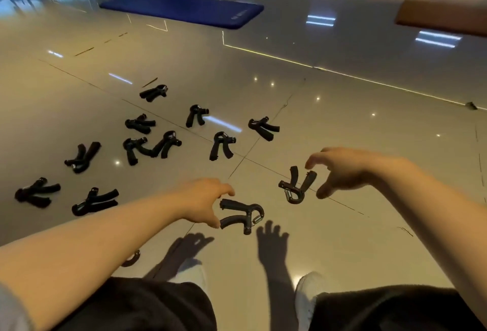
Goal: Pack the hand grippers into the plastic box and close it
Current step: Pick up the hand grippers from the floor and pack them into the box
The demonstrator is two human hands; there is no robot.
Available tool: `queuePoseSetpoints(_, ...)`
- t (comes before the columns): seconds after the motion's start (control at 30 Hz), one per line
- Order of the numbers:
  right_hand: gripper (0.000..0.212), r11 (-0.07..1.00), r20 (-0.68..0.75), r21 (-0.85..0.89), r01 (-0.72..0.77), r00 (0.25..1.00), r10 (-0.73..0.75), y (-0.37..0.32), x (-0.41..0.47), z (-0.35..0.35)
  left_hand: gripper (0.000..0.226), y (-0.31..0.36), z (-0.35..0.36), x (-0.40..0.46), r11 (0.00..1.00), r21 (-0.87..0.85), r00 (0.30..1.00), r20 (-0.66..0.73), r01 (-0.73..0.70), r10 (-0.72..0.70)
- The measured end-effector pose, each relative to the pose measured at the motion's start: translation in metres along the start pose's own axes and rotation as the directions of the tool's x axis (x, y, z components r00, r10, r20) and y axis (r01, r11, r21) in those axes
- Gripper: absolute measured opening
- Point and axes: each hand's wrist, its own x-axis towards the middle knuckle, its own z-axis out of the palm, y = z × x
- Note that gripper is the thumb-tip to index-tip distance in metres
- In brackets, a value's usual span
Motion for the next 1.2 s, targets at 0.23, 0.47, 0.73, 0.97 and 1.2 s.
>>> queuePoseSetpoints(0.23,0.071,0.994,0.092,-0.103,-0.020,0.995,0.030,0.023,0.083,-0.003,0.075,-0.041,-0.002,0.082,0.988,0.144,0.997,0.060,-0.049,0.040)
queuePoseSetpoints(0.47,0.060,0.940,0.068,-0.335,0.058,0.997,-0.037,0.066,0.192,0.072,0.079,-0.079,0.072,0.168,0.964,0.243,0.990,-0.058,-0.113,0.130)
queuePoseSetpoints(0.73,0.093,0.917,-0.007,-0.399,-0.004,1.000,0.001,0.122,0.260,0.187,0.107,-0.127,0.181,0.218,0.973,0.199,0.987,-0.089,-0.114,0.134)
queuePoseSetpoints(0.97,0.072,0.920,-0.064,-0.358,0.162,0.978,-0.197,0.120,0.276,0.190,0.093,-0.130,0.192,0.214,0.971,0.175,0.974,-0.127,-0.166,0.189)
queuePoseSetpoints(1.2,0.076,0.958,-0.137,-0.248,0.141,0.974,-0.179,0.097,0.268,0.206,0.111,-0.128,0.191,0.223,0.965,0.195,0.972,-0.123,-0.176,0.202)
